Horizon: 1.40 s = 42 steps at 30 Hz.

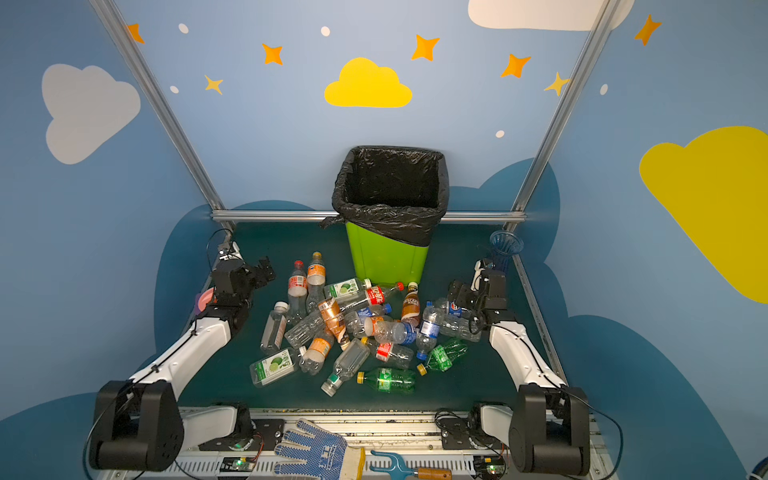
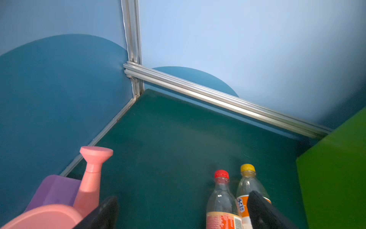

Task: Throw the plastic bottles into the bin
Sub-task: 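Lower the right gripper onto a clear crushed bottle and close it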

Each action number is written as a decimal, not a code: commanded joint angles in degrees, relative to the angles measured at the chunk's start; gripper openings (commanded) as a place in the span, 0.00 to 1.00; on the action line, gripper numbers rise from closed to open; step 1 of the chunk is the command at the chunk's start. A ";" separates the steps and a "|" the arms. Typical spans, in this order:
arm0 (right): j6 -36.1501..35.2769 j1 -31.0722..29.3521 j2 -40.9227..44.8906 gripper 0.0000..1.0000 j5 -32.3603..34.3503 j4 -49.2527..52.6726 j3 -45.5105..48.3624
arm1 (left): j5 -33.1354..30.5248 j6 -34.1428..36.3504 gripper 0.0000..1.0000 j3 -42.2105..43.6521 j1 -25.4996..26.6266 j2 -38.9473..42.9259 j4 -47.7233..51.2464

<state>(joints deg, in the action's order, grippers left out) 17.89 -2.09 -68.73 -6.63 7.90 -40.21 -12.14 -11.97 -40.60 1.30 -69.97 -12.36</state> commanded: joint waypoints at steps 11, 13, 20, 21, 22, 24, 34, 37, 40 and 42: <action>9.95 -7.46 7.46 0.86 -7.73 21.75 -3.29 | 5.89 -8.76 1.00 5.54 0.36 3.18 6.21; 10.29 -8.31 7.66 0.84 -7.45 22.39 -2.84 | 5.99 -9.02 1.00 5.62 0.33 3.08 6.21; 9.82 -11.84 5.72 0.81 -5.27 23.23 -3.02 | 6.43 -9.60 1.00 6.05 0.29 2.79 5.25; 9.64 -12.43 5.17 0.81 -4.93 23.54 -3.17 | 6.48 -9.74 1.00 6.06 0.34 2.67 5.24; 9.54 -12.90 4.59 0.81 -4.51 23.88 -3.37 | 6.59 -9.74 1.00 6.14 0.32 2.65 5.16; 9.53 -13.80 3.67 0.82 -3.72 24.26 -3.56 | 6.69 -9.83 1.00 6.28 0.31 2.47 5.15; 8.93 -17.29 -0.60 0.82 -0.76 23.61 -4.16 | 6.34 -9.69 1.00 6.23 0.31 2.10 5.07; 8.64 -17.85 -2.03 0.82 -0.57 22.92 -4.70 | 6.17 -9.74 1.00 6.25 0.30 1.92 5.07; 8.48 -18.45 -3.54 0.82 0.22 22.86 -5.32 | 6.16 -9.74 1.00 6.27 0.30 1.94 5.07; 8.39 -18.70 -4.47 0.82 0.69 22.88 -5.59 | 6.24 -9.74 1.00 6.28 0.28 1.92 5.11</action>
<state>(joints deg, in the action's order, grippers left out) 26.79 -20.21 -72.12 -7.55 30.63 -44.16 -5.85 -21.54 -34.79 1.52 -67.79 -6.63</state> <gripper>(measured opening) 0.821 0.997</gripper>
